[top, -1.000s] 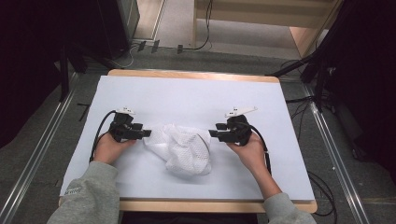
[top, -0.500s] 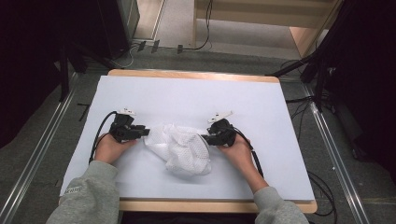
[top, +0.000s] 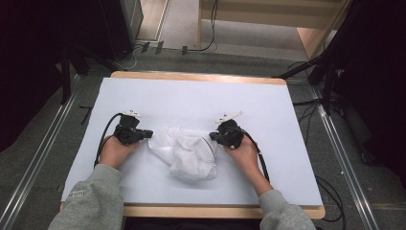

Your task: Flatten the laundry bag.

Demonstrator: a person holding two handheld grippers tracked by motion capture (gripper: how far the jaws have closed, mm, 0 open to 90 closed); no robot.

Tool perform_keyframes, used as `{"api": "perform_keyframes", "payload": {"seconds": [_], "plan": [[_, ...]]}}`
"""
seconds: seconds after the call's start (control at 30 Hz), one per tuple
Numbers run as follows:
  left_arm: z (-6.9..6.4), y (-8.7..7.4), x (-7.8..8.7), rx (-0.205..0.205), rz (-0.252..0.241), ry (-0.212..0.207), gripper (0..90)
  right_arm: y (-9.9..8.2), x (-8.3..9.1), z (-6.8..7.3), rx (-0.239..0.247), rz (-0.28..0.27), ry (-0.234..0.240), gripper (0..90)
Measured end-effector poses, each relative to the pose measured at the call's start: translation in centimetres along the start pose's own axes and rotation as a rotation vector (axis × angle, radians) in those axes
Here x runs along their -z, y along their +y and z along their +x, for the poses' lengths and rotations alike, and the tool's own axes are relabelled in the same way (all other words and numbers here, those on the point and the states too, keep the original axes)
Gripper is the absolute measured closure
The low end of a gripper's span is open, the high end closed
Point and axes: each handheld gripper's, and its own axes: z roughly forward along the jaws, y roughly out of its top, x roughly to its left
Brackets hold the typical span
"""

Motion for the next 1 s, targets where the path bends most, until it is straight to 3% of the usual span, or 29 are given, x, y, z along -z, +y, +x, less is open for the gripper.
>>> {"api": "perform_keyframes", "payload": {"seconds": [0.17, 0.23, 0.37, 0.4, 0.47, 0.57, 0.7, 0.73, 0.83, 0.9, 0.93, 1.0], "plan": [[0.6, 1.2, 0.1, 0.012, -0.053, 0.019, 90.0, 0.4, 1.0, -1.2, -0.019, -0.024, -0.031, 90.0], [1.3, 2.4, 0.1, 0.029, -0.094, 0.023, 90.0, 0.8, 1.8, -2.4, -0.028, -0.049, -0.066, 90.0], [1.8, 3.3, 0.1, 0.041, -0.133, 0.015, 90.0, 1.1, 2.4, -3.8, -0.04, -0.068, -0.088, 90.0], [2.2, 3.7, -0.1, 0.048, -0.154, 0.012, 90.0, 1.2, 2.8, -4.6, -0.052, -0.08, -0.103, 90.0], [2.2, 3.9, -0.3, 0.046, -0.156, 0.016, 90.0, 1.3, 2.9, -5.0, -0.062, -0.084, -0.103, 90.0], [2.1, 4.3, -1.4, 0.061, -0.151, 0.01, 89.4, 1.3, 2.7, -5.9, -0.062, -0.088, -0.14, 90.0], [1.8, 4.3, -1.2, 0.045, -0.149, 0.023, 80.1, 1.0, 2.1, -6.5, -0.071, -0.059, -0.192, 90.0], [1.7, 4.3, -0.9, 0.044, -0.152, 0.022, 79.3, 0.9, 2.0, -6.7, -0.087, -0.061, -0.19, 89.7], [1.4, 4.1, -0.3, 0.051, -0.148, -0.017, 76.6, 0.8, 2.4, -7.0, -0.111, -0.072, -0.19, 76.0], [1.2, 4.0, -0.1, 0.058, -0.138, -0.03, 71.5, 1.0, 3.3, -6.7, -0.112, -0.096, -0.179, 74.2], [0.6, 3.8, 0.3, 0.049, -0.11, -0.049, 67.6, 1.1, 3.9, -6.5, -0.111, -0.116, -0.164, 73.6], [0.1, 3.6, 0.7, 0.037, -0.084, -0.065, 62.8, 1.1, 4.7, -5.9, -0.11, -0.139, -0.113, 77.3]]}}
